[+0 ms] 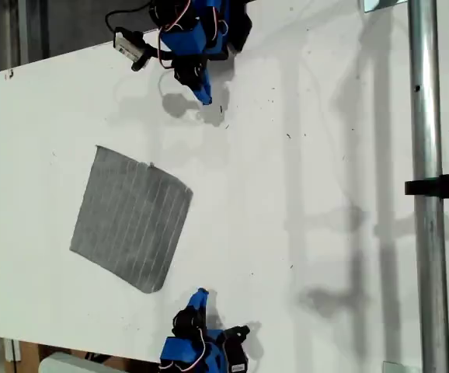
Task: Grasp corners of a towel and fold twice.
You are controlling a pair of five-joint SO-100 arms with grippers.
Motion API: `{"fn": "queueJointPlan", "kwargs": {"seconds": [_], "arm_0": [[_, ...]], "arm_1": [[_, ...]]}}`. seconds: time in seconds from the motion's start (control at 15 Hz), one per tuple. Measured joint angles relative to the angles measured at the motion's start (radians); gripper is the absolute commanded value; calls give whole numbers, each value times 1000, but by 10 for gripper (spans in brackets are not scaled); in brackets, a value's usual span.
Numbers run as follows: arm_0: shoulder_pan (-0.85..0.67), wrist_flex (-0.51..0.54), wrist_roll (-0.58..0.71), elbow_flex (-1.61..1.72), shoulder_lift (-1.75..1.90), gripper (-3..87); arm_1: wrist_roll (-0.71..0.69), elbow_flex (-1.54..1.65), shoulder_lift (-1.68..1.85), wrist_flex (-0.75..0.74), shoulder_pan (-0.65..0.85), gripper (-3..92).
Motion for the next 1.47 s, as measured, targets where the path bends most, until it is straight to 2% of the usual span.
{"fn": "queueJointPlan", "kwargs": {"seconds": [0.2, 0.53, 0.8, 1.0, 1.07, 1.2, 1.47], "arm_0": [[-57, 34, 48, -206, -195, -29], [-293, 184, 244, -614, -561, -29], [-465, 273, 408, -925, -824, -29], [-568, 295, 483, -1025, -960, -29], [-598, 295, 497, -1031, -985, -29], [-629, 295, 508, -1032, -994, -29], [-634, 295, 508, -1026, -994, -29]], "arm_1": [[-84, -166, -281, -77, 25, -3], [-380, -733, -904, -95, 164, -3], [-558, -1296, -1425, -5, 222, -3], [-623, -1617, -1706, 40, 241, -3], [-634, -1698, -1772, 43, 245, 35], [-683, -1756, -1847, 43, 252, 282], [-798, -1767, -1925, 6, 279, 355]]}}
